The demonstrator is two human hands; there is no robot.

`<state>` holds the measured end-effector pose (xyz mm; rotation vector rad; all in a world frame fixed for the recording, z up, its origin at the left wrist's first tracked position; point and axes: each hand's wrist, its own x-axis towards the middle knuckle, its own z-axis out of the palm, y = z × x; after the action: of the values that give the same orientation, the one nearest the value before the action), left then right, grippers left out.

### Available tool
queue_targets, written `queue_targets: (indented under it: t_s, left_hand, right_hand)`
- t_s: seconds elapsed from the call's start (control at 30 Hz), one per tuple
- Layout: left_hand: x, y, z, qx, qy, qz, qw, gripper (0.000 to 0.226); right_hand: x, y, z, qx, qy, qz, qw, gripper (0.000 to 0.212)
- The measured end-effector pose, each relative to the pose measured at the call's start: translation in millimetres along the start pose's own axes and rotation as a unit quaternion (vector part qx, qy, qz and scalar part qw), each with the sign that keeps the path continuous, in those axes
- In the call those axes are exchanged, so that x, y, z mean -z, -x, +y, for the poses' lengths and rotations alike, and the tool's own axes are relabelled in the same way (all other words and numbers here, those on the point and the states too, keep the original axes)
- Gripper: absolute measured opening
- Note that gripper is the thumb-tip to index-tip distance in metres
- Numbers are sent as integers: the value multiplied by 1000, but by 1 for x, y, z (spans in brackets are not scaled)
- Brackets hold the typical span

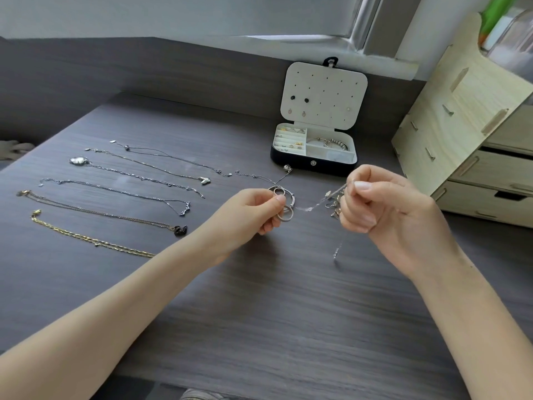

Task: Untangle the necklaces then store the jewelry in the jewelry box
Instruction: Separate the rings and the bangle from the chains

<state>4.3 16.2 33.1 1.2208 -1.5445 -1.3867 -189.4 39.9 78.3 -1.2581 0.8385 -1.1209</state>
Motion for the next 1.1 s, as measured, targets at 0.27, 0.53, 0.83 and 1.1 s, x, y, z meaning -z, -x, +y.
queue_targets:
  t_s: [0.27,0.53,0.83,1.1]
  left_hand:
    - [3,-6,-5,-60,-297,44,952,34]
    - [-7,-20,-5,-158,-450,8,879,30]
    - [-16,-34,0,-167,-396,83,899,25]
    - [12,11,26,-58,58,-112,990,29]
  right_hand:
    - [2,3,1,-29,169,18,985,8]
    - [-2,5,-2,-25,217,45,975,9]
    - [-8,6,-11,-34,245,23,969,13]
    - [-32,-9,-13,-52,294,-33,954,11]
